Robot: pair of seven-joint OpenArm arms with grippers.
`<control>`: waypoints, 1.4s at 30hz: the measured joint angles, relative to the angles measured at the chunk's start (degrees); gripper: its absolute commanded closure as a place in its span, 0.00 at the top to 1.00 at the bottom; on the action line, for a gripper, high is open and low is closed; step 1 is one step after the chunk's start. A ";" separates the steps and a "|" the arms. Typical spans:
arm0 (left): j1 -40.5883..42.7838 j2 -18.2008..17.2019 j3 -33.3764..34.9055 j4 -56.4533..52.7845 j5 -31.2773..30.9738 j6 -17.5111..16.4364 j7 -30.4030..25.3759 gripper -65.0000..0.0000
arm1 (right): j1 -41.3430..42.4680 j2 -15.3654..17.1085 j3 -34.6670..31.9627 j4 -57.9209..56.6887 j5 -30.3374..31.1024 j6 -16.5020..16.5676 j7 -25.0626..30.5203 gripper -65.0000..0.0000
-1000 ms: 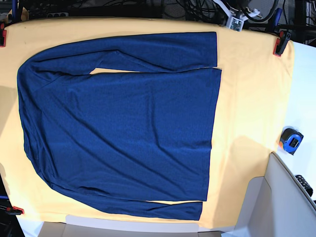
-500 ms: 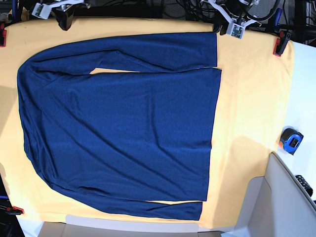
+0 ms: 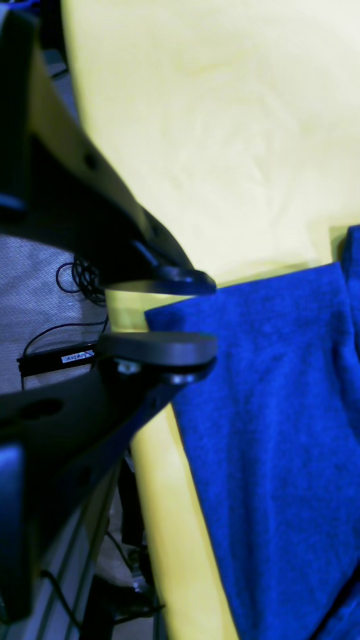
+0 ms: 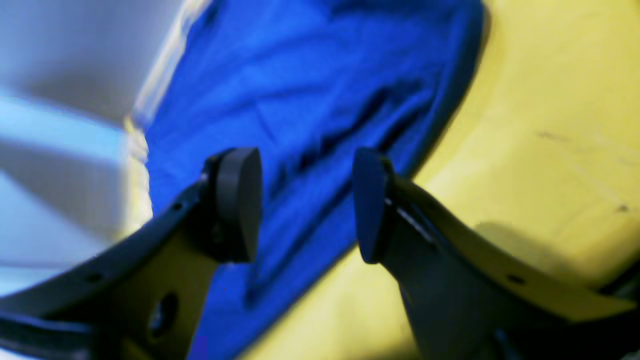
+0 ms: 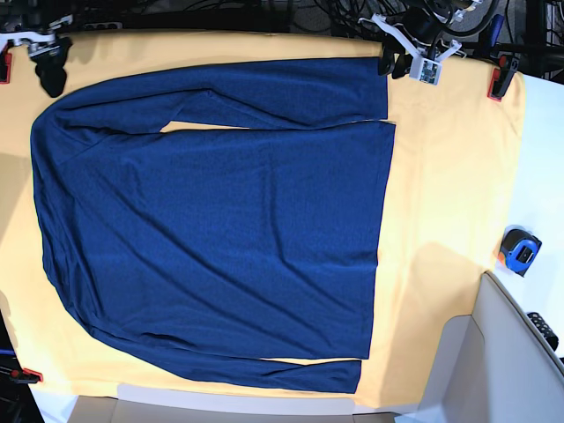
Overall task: Fold the T-shirt properly
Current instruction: 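Move both grippers down to the shirt's shoulder edge, then grasp the shirt's shoulder edge with both grippers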
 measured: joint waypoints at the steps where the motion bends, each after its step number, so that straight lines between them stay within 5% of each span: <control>1: 0.00 0.04 0.00 0.00 0.00 0.02 -0.02 0.21 | 1.79 -0.68 2.08 -2.51 2.21 -0.26 -2.51 0.45; 4: -0.92 0.15 0.07 -0.02 -0.02 0.00 0.96 0.21 | 5.57 -0.94 5.18 -9.31 1.51 -0.83 -8.17 0.45; 8: -2.67 0.17 0.07 -0.04 -0.02 0.00 5.42 0.21 | 7.17 -0.92 5.25 -14.60 2.10 -0.57 -5.92 0.45; 19: -3.17 1.60 0.13 -0.04 -0.02 0.00 5.99 0.21 | 12.35 0.98 5.01 -18.58 1.95 -0.96 -6.01 0.45; 27: -3.15 1.60 0.37 -0.04 -0.02 0.00 5.99 0.21 | 16.63 1.40 5.01 -19.47 -3.67 -5.51 -5.62 0.45; 42: -2.95 2.14 1.14 -0.04 -0.24 0.02 6.01 0.21 | 20.98 2.08 -1.38 -25.38 -3.23 -3.50 -2.45 0.45</control>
